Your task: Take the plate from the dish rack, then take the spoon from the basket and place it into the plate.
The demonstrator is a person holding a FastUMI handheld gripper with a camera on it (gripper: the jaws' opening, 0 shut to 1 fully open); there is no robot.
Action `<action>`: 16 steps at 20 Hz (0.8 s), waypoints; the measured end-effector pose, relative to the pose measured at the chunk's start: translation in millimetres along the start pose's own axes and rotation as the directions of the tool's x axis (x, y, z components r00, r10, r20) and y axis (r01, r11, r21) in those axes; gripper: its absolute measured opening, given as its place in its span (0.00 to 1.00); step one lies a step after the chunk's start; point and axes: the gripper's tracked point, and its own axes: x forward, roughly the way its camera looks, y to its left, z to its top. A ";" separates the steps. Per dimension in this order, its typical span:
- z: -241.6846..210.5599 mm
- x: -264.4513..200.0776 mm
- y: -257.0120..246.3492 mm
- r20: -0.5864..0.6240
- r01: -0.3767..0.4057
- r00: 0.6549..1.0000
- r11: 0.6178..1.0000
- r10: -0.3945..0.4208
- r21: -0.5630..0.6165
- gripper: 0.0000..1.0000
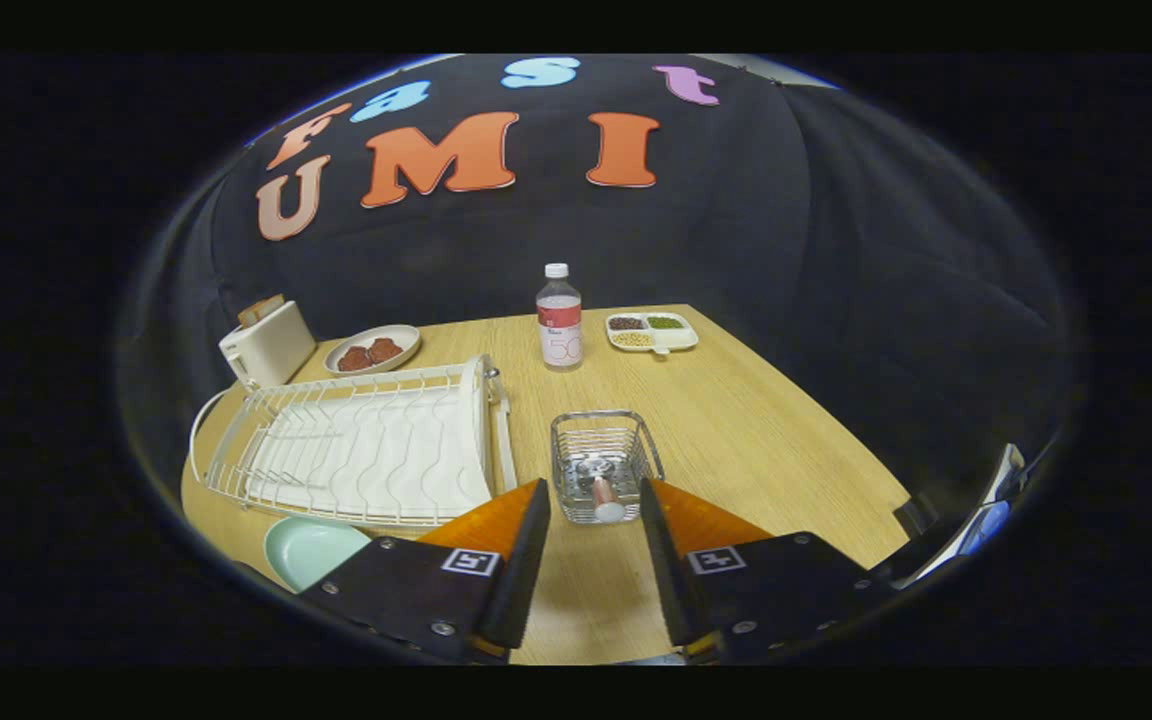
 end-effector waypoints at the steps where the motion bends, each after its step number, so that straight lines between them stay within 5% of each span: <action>1: -2.2 2.9 -3.4 -0.007 0.017 1.000 1.000 -0.018 -0.023 0.38; 3: -3.0 4.2 1.5 -0.009 -0.003 1.000 0.999 0.003 -0.036 0.17; 6: 0.2 -1.9 2.5 -0.011 -0.014 1.000 0.999 0.014 -0.031 0.09; 16: 23.9 -59.5 0.8 0.064 0.039 0.997 0.999 -0.037 -0.034 0.08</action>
